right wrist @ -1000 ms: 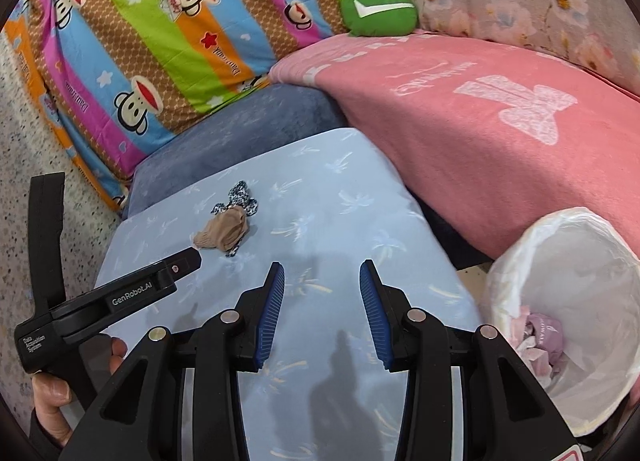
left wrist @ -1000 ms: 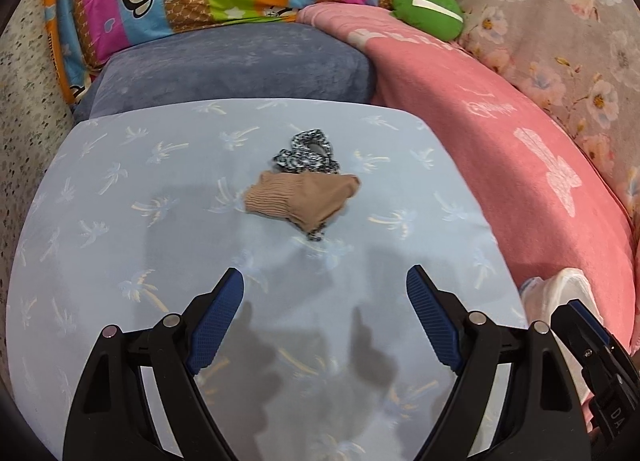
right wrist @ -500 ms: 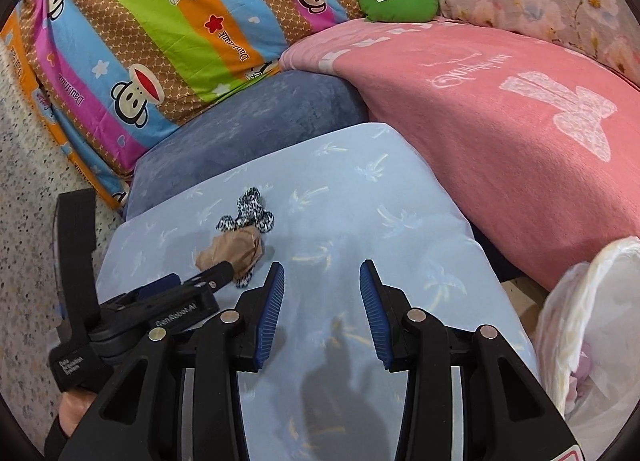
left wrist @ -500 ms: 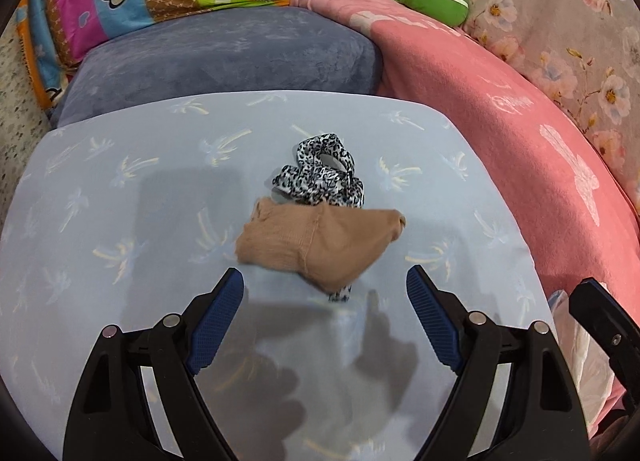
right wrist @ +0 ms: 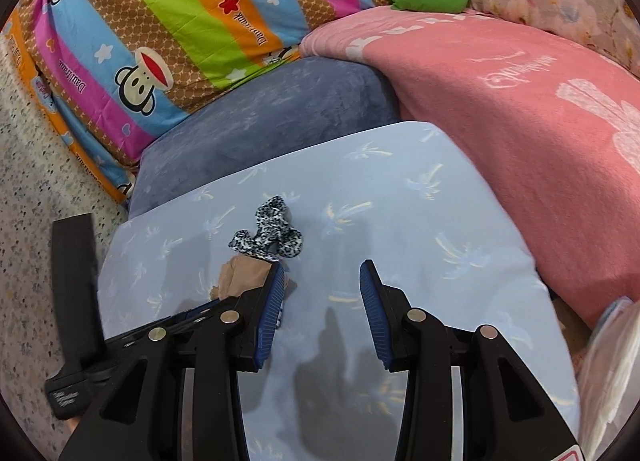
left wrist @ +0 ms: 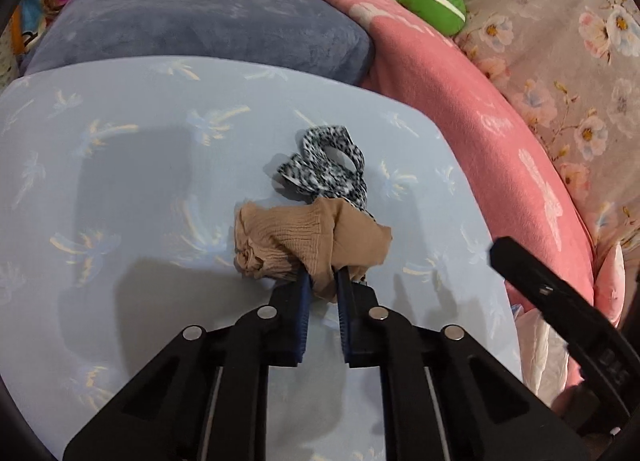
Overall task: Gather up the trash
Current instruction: 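Grasp the tan stocking with the left tool while the right tool grasps the leopard scrunchie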
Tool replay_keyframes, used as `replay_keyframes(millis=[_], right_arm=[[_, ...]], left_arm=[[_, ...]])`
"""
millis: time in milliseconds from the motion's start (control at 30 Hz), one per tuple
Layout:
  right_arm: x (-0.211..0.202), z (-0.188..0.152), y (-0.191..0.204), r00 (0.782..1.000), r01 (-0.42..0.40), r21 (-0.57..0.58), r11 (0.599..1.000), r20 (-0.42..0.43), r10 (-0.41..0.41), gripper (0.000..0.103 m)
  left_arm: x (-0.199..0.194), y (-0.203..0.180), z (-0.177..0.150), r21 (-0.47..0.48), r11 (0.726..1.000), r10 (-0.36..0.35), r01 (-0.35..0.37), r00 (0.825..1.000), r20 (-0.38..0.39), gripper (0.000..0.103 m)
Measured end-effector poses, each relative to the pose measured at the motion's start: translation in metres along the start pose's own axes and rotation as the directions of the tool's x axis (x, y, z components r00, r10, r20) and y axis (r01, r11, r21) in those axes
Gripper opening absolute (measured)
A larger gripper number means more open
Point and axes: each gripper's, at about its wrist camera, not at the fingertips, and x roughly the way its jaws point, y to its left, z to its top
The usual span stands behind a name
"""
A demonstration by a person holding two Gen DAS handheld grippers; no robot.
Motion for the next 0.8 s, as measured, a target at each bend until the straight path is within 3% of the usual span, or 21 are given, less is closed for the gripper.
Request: replay_keyframes(millis=[67, 267, 500, 567, 633, 667, 800], right_arm=[[0.013, 0.004, 0.007, 1.0, -0.02, -0.004, 1.0, -0.019, 0.02, 0.041], [0.045, 0.008, 0.031, 0.996, -0.052, -0.031, 0.998, -0.072, 0.05, 0.041], [0.085, 0.009, 0.055, 0.992, -0.058, -0.058, 0.997, -0.115, 0.051, 0.041], [0.091, 0.008, 0.057, 0.992, -0.055, -0.056, 0.997, -0.12, 0.048, 0.035], [0.097, 0.007, 0.056, 0.99, -0.049, -0.055, 0.997, -0.133, 0.042, 0.013], [0.099, 0.006, 0.055, 0.989, -0.049, -0.05, 0.998, -0.141, 0.042, 0.008], [0.085, 0.0, 0.045, 0.992, -0.051, -0.026, 0.998, -0.116, 0.048, 0.004]], left_arm=[[-0.01, 0.005, 0.001, -0.002, 1.0, 0.016, -0.015, 1.0, 0.023, 0.011], [-0.023, 0.022, 0.009, 0.0, 0.985, 0.17, -0.171, 0.983, 0.074, 0.011], [-0.022, 0.038, 0.013, -0.019, 0.976, 0.218, -0.217, 0.974, 0.065, 0.011], [-0.023, 0.041, 0.014, -0.023, 0.975, 0.221, -0.22, 0.973, 0.064, 0.011], [-0.023, 0.042, 0.014, -0.023, 0.974, 0.226, -0.225, 0.972, 0.063, 0.011], [-0.024, 0.041, 0.014, -0.021, 0.973, 0.229, -0.228, 0.971, 0.064, 0.011], [-0.026, 0.036, 0.012, -0.016, 0.974, 0.227, -0.227, 0.972, 0.064, 0.011]])
